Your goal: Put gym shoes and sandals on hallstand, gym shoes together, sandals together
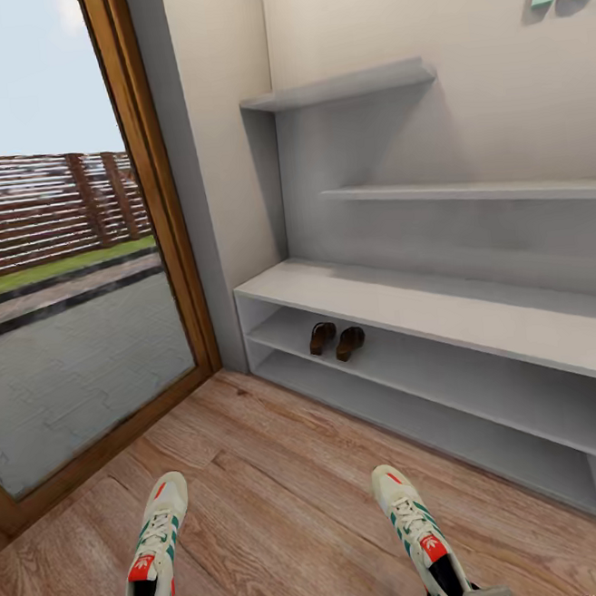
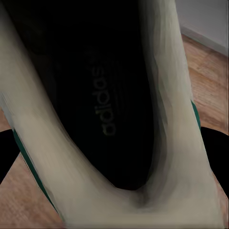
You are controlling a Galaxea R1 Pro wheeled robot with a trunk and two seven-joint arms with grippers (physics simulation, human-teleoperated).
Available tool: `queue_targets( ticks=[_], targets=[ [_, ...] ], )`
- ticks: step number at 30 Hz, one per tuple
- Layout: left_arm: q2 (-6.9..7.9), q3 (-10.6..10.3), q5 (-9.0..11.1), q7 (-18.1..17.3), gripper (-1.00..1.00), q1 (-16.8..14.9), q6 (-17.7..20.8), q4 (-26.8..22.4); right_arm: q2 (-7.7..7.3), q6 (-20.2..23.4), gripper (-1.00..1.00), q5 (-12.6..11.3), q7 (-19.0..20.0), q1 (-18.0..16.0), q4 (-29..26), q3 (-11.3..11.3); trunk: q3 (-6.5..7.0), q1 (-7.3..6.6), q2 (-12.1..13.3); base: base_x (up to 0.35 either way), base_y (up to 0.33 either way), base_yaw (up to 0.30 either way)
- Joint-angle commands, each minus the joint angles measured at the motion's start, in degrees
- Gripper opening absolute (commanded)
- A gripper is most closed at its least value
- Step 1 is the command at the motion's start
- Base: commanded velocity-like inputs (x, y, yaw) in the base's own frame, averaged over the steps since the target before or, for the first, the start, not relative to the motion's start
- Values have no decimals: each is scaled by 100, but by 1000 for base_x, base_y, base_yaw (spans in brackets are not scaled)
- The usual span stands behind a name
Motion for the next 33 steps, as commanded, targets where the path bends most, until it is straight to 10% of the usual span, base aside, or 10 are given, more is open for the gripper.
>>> queue_targets(
  ticks=[1,33],
  targets=[
    [-1,50,-47,-29,-100,-3,-19,2,3,-20,-100,43,12,-5,6,-40,-2,-1,-2,-3,2,-249],
    [-1,50,-47,-29,-100,-3,-19,2,3,-17,-100,41,12,-3,5,-40,95,-1,-2,0,0,-249]
  ],
)
